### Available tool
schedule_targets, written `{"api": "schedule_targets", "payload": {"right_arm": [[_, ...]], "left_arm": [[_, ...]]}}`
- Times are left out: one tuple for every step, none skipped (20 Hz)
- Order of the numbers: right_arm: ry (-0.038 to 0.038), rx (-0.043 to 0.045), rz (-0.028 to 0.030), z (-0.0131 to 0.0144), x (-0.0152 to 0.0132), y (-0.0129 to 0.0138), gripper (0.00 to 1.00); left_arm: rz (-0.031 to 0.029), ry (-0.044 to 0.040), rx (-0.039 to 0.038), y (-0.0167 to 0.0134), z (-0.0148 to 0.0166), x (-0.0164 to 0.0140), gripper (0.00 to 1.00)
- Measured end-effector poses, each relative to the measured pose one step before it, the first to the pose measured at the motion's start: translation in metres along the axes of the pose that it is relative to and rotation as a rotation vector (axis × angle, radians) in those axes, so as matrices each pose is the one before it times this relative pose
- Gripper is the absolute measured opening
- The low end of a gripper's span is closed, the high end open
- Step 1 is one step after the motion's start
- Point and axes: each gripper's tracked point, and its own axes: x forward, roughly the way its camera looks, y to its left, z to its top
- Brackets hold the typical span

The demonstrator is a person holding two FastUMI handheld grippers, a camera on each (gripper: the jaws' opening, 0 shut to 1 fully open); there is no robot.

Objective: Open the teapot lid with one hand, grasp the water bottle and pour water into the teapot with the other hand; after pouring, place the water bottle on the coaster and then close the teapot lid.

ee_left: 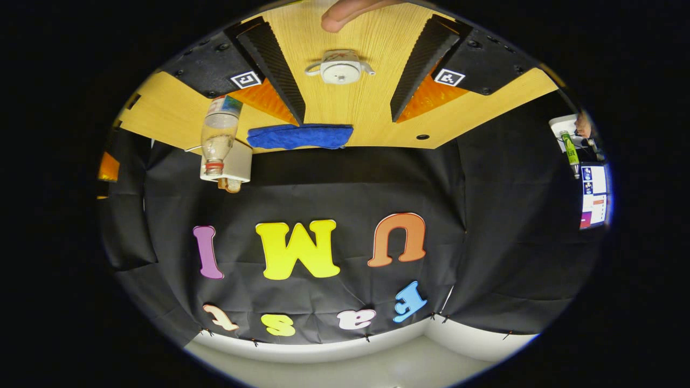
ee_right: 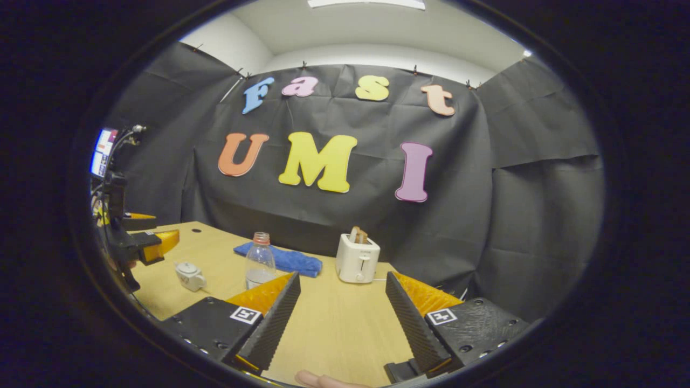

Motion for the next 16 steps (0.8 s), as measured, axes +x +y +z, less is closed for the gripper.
{"api": "schedule_targets", "payload": {"right_arm": [[0.00102,-0.00633,-0.00864,-0.00069,0.00115,0.00052,0.95],[-0.00094,-0.00651,-0.00253,0.00001,0.00013,0.00004,0.95],[-0.00027,-0.00254,0.00685,-0.0002,0.00077,0.00292,0.95],[0.00152,0.00095,0.00875,-0.00056,-0.0002,0.00351,0.95],[0.0025,0.00002,0.00553,-0.0018,-0.00047,0.00145,0.95],[0.00191,-0.00227,0.00264,-0.00064,0.00062,0.00144,0.98],[0.00282,-0.00366,-0.00088,-0.00113,0.00146,0.00012,0.98],[0.00228,-0.00474,-0.00132,-0.00056,0.00105,0.00063,0.98],[0.00169,-0.00623,-0.00014,-0.00099,-0.00023,0.00149,0.95],[0.00114,-0.00631,0.00055,0.00021,0.00024,0.00189,0.98],[0.00013,-0.00545,0.00186,-0.00084,-0.00028,0.00197,0.98],[0.00032,-0.00378,0.00202,-0.00009,-0.00045,0.00144,0.98],[0.0008,-0.00378,0.00191,-0.00119,0.00068,0.0019,0.98],[0.00064,-0.00608,0.00118,-0.00011,0.00059,0.00238,0.98],[0.00201,-0.0054,0.00136,-0.00119,0.00096,0.00186,0.98],[0.00294,-0.00262,0.00429,-0.00124,-0.00002,0.00258,0.98]], "left_arm": [[0.00209,0.00055,0.00836,0.00026,-0.00915,0.00754,1.0],[-0.00043,0.0047,0.00448,0.0001,-0.00748,0.00801,1.0],[-0.00696,0.00382,-0.00555,-0.00146,-0.00639,0.00668,1.0],[-0.00716,0.011,-0.01174,-0.00077,-0.00629,0.00517,1.0],[-0.00781,0.01335,-0.01831,-0.0018,-0.00666,0.00518,1.0],[-0.00326,0.02044,-0.01799,-0.00019,-0.00672,0.00376,1.0],[-0.00021,0.01353,-0.01309,0.00034,-0.00466,0.0054,1.0],[0.00122,0.01308,-0.01082,0.0007,-0.00354,0.00495,1.0],[-0.0001,0.0221,-0.01041,0.00028,-0.00532,0.00519,1.0],[-0.00987,0.01336,-0.00471,-0.00337,-0.00364,0.00483,1.0],[-0.0111,0.01061,-0.00467,-0.00294,-0.00395,0.00243,1.0],[-0.00231,0.00617,0.00773,-0.00182,-0.00263,0.00216,1.0],[0.01309,0.00804,0.01257,0.00137,-0.00242,0.00262,0.99],[0.00571,0.00215,0.01454,0.0011,-0.00176,0.00254,0.98],[0.00693,-0.00021,0.00744,0.00148,-0.0023,0.00196,0.97],[-0.00317,0.00508,0.0044,-0.00131,-0.00292,0.00278,0.92]]}}
